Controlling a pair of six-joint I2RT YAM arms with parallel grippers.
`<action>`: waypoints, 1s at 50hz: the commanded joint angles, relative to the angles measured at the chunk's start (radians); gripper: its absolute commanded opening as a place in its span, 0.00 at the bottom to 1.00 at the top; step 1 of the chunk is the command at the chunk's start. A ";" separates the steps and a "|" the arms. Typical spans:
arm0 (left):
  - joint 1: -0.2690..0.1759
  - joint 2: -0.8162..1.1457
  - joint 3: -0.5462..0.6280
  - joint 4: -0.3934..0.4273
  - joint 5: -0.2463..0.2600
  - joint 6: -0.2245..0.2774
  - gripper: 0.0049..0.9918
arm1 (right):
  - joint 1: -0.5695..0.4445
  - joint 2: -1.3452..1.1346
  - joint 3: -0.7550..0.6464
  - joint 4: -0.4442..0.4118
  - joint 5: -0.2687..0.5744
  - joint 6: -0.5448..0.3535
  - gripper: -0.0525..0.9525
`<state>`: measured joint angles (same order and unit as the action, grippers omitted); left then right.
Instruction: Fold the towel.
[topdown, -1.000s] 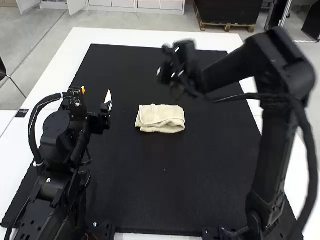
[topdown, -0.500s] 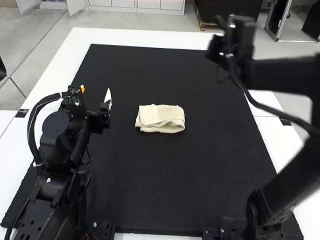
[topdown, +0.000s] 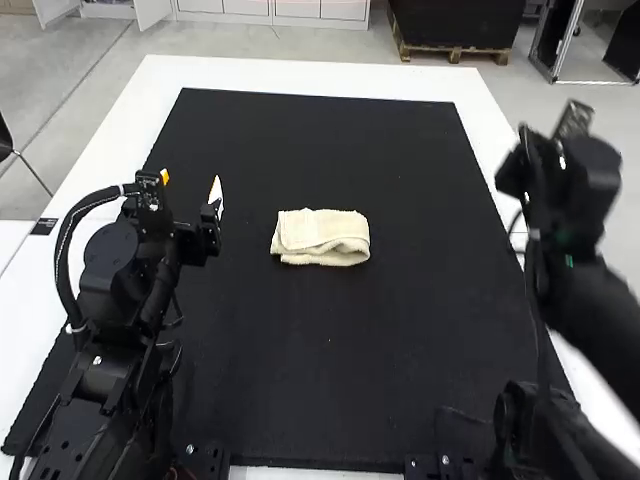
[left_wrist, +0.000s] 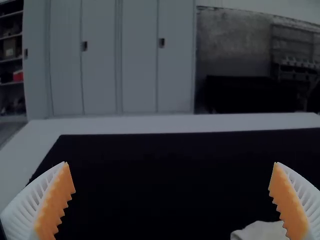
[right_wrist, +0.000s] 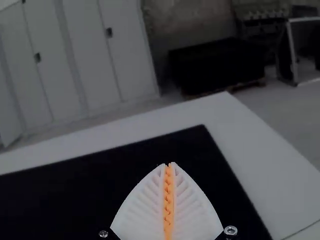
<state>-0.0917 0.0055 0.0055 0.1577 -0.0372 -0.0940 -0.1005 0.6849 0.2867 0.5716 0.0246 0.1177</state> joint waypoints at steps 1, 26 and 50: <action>0.000 -0.009 -0.002 0.011 -0.006 0.000 0.92 | -0.050 -0.185 -0.086 0.013 0.005 -0.076 0.03; 0.033 -0.009 -0.002 -0.026 -0.007 -0.004 0.92 | -0.068 -0.685 -0.285 -0.257 -0.028 -0.121 0.03; 0.113 -0.009 -0.002 -0.133 -0.007 0.019 0.95 | -0.077 -0.680 -0.284 -0.512 -0.031 -0.144 0.03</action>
<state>0.0082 0.0055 0.0055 0.0292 -0.0376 -0.0937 -0.1589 0.0116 0.0059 0.0895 0.0040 -0.0128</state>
